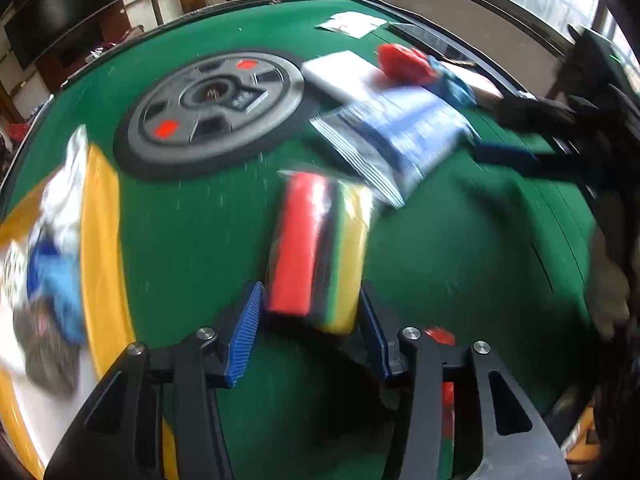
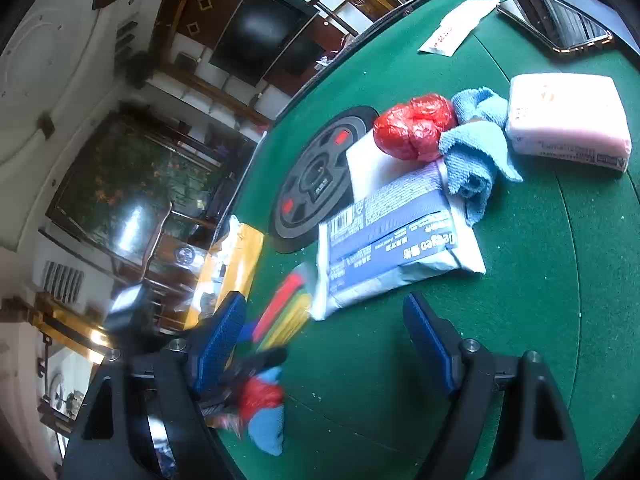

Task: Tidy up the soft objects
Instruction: 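Lift the red-bagged toy with right while left grasps the bagged striped sponges, then carry both held items over the yellow-rimmed box and open both tools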

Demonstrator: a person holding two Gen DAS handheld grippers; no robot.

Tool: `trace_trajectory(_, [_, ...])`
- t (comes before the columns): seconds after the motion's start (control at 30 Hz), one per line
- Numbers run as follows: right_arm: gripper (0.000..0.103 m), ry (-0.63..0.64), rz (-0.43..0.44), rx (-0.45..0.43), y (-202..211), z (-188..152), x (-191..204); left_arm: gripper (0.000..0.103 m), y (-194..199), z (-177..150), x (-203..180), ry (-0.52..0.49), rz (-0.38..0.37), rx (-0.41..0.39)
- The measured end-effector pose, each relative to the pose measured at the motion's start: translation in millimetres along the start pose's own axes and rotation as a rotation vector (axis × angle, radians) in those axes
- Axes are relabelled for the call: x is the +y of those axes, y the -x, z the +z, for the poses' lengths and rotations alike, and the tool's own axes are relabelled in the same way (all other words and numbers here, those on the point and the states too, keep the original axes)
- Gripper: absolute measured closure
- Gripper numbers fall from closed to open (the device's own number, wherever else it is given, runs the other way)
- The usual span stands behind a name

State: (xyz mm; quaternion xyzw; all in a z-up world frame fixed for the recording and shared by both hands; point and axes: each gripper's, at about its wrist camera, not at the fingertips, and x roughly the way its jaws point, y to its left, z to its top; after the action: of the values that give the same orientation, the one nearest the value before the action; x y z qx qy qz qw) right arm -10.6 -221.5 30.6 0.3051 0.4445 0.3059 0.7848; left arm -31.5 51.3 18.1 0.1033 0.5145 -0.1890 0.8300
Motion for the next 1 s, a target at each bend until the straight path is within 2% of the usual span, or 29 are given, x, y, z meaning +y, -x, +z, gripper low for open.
trace_trajectory(0.07, [0.027, 0.0, -0.015, 0.009, -1, -1, -2, 0.056, 9, -6, -1, 0.004, -0.008, -0.017])
trace_trajectory(0.13, [0.027, 0.005, -0.026, 0.015, -1, -2, -2, 0.047, 15, -6, 0, 0.017, -0.017, -0.044])
trace_trajectory(0.2, [0.027, 0.008, -0.037, 0.018, -1, -2, -2, 0.039, 16, -2, 3, 0.038, 0.013, -0.065])
trace_trajectory(0.33, [0.027, 0.003, -0.049, 0.013, 1, -3, -5, 0.038, 1, 9, 7, 0.092, 0.011, -0.063])
trace_trajectory(0.4, [0.027, 0.0, -0.048, 0.01, 3, -2, -7, 0.036, -14, 16, 7, 0.11, 0.032, -0.038])
trace_trajectory(0.5, [0.027, 0.004, -0.049, 0.015, 2, -3, -6, 0.034, -19, 20, -1, 0.094, 0.086, -0.052])
trace_trajectory(0.57, [0.027, 0.012, -0.05, 0.02, 1, -4, -5, 0.045, -20, 22, -3, 0.1, 0.084, -0.053])
trace_trajectory(0.6, [0.027, 0.018, -0.05, 0.022, 1, -4, -4, 0.062, -19, 21, -5, 0.098, 0.076, -0.059])
trace_trajectory(0.67, [0.027, 0.029, -0.053, 0.029, -1, -5, -2, 0.062, -12, 18, -8, 0.091, 0.071, -0.072])
trace_trajectory(0.77, [0.027, 0.038, -0.053, 0.043, -4, -6, 0, 0.062, 13, 12, -8, 0.099, 0.031, -0.136])
trace_trajectory(0.9, [0.027, 0.069, -0.081, 0.044, -5, -8, 4, 0.062, 67, -10, 10, 0.182, -0.082, -0.247])
trace_trajectory(1.0, [0.027, 0.1, -0.097, 0.03, -2, -14, 15, 0.062, 104, -35, 30, 0.247, -0.136, -0.316])
